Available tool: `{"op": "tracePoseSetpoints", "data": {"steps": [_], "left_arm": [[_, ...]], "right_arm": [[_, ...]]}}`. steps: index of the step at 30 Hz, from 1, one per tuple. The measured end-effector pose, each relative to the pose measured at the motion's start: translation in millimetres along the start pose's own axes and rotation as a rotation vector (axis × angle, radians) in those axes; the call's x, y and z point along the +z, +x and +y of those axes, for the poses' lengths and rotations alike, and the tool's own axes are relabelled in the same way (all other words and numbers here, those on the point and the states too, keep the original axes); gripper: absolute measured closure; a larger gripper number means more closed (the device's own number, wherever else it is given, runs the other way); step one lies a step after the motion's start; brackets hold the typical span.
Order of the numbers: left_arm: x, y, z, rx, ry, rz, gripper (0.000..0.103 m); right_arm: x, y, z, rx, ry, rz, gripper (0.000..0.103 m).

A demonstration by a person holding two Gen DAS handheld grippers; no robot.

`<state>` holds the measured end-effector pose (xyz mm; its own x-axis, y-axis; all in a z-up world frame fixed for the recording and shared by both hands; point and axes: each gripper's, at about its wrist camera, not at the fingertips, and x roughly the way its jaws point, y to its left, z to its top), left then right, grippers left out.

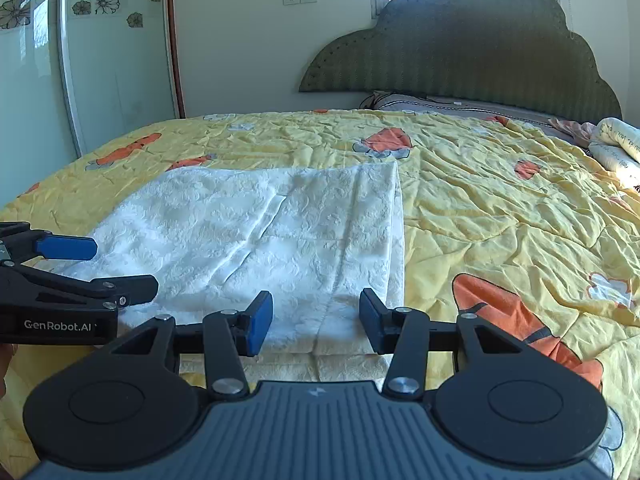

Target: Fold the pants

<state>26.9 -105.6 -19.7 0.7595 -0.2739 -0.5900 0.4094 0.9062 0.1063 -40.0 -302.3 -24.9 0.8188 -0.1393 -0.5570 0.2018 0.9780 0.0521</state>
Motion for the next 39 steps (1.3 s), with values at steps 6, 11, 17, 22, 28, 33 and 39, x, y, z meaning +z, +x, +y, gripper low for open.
{"op": "tracePoseSetpoints", "data": {"steps": [6, 11, 17, 22, 28, 33, 39], "left_arm": [[0.0, -0.1, -0.2, 0.0, 0.0, 0.0, 0.021], [-0.1, -0.2, -0.2, 0.0, -0.001, 0.0, 0.021], [-0.2, 0.2, -0.6, -0.004, 0.001, 0.0, 0.021], [-2.1, 0.1, -3.2, 0.002, 0.006, -0.007, 0.02], [1.5, -4.3, 2.4, 0.009, -0.003, -0.025, 0.02], [20.1, -7.9, 39.8, 0.07, -0.041, -0.1, 0.013], [38.4, 38.6, 119.9, -0.197, -0.297, 0.102, 0.011]], "right_arm": [[-0.9, 0.3, 0.4, -0.002, -0.004, 0.0, 0.056], [-1.3, 0.6, 0.4, -0.002, -0.004, 0.0, 0.056], [-1.4, 0.7, 1.0, -0.001, -0.006, 0.001, 0.056], [-2.0, 0.4, 1.0, -0.001, -0.007, 0.001, 0.052], [2.5, -4.6, -4.4, 0.016, 0.018, -0.028, 0.051], [17.3, 2.7, -43.2, 0.079, 0.13, -0.042, 0.038], [26.5, 56.1, -103.1, 0.275, 0.311, 0.108, 0.037]]}}
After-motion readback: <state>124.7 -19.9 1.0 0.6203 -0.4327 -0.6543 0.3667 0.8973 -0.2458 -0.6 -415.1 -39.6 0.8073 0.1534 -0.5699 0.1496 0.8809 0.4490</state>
